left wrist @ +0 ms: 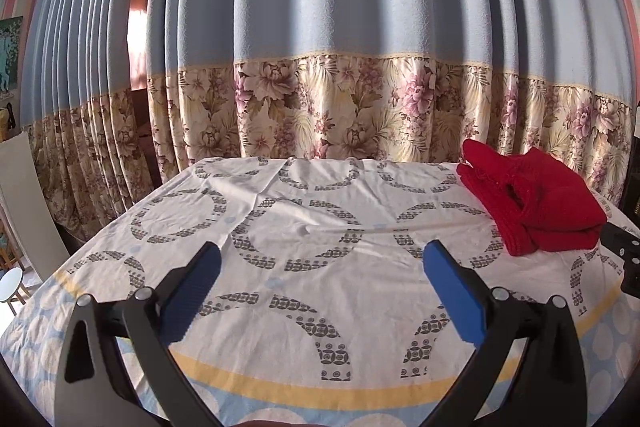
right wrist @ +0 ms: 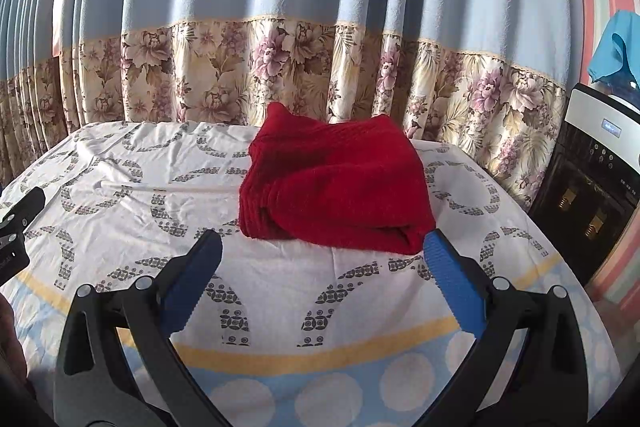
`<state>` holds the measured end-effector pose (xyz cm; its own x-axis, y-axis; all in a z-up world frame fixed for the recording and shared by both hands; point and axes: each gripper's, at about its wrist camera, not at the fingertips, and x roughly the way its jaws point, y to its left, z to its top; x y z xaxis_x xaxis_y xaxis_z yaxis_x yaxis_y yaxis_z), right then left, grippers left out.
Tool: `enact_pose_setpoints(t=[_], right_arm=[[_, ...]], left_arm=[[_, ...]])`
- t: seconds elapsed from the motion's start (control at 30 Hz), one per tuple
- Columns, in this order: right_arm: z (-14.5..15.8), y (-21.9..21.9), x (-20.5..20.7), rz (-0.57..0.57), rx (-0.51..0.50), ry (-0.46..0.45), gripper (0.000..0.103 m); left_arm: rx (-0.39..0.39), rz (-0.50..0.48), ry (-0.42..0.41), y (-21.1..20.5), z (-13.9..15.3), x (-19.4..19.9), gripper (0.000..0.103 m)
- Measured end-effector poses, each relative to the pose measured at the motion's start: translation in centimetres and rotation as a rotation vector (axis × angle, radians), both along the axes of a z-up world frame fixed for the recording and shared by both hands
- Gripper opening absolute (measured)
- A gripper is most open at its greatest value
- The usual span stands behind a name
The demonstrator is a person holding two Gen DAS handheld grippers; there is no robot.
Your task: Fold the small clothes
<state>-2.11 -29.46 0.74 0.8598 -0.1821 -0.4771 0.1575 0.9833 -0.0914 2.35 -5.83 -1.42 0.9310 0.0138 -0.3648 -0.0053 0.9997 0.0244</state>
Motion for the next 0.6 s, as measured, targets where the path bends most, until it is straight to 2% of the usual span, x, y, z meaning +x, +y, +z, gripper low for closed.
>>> enact_pose_setpoints(t=[0.6], right_arm=[[-0.37, 0.01, 0.13, 0.007, -0.002, 0.007, 0.1]], left_arm=[[-0.002, 0.0, -0.006, 0.01, 0.21, -0.18, 0.101]])
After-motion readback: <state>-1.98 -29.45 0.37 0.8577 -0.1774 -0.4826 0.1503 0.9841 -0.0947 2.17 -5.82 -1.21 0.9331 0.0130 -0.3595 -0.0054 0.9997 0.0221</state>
